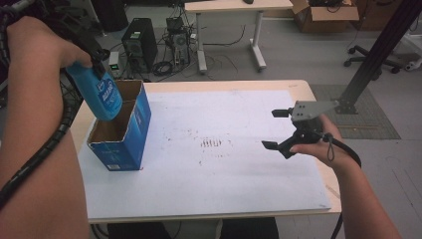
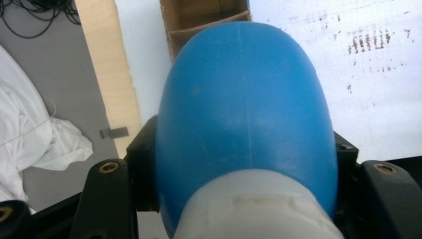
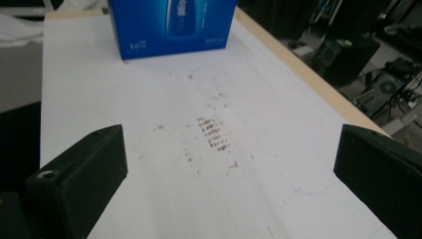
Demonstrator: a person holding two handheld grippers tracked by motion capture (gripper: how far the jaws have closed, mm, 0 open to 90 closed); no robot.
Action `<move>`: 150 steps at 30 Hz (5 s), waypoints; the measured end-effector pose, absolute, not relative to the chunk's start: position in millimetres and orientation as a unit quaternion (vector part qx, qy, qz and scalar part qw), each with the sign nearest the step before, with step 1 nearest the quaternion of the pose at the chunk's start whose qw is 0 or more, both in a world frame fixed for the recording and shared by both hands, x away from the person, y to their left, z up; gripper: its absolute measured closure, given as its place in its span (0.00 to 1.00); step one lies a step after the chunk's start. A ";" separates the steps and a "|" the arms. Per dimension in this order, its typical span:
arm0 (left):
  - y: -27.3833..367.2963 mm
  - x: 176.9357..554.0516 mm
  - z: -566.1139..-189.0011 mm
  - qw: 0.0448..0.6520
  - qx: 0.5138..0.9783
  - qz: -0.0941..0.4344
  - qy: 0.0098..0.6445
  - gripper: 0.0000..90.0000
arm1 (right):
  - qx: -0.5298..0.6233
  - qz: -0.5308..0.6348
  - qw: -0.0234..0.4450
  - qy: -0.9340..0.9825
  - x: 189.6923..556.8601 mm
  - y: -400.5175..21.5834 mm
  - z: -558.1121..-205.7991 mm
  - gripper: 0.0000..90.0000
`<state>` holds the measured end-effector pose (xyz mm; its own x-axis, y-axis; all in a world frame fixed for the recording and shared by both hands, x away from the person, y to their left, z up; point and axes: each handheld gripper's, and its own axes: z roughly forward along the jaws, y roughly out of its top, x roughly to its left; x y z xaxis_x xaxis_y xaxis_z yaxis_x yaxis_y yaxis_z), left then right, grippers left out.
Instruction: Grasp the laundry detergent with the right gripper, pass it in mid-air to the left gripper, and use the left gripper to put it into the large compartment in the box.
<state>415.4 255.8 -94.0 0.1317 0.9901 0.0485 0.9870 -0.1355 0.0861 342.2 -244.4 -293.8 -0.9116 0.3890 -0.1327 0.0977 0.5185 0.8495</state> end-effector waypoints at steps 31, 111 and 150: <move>267.8 422.9 -151.5 0.003 0.742 0.030 0.669 0.43 | 0.117 0.312 0.109 0.936 365.3 -237.4 -259.0 0.03; 263.9 428.0 -287.9 -0.033 0.754 0.020 0.656 0.43 | 0.118 0.209 0.034 0.970 370.2 -229.8 -280.2 0.04; 269.3 427.8 -298.6 -0.022 0.752 0.017 0.658 0.41 | 0.129 0.209 0.038 0.969 364.7 -236.2 -279.6 0.04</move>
<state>427.8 269.3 -298.6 0.1327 0.9896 0.0551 0.9911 -0.1323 -0.0114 364.7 -236.2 -279.6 -0.9637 0.2664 -0.0197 0.2345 0.8790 0.4152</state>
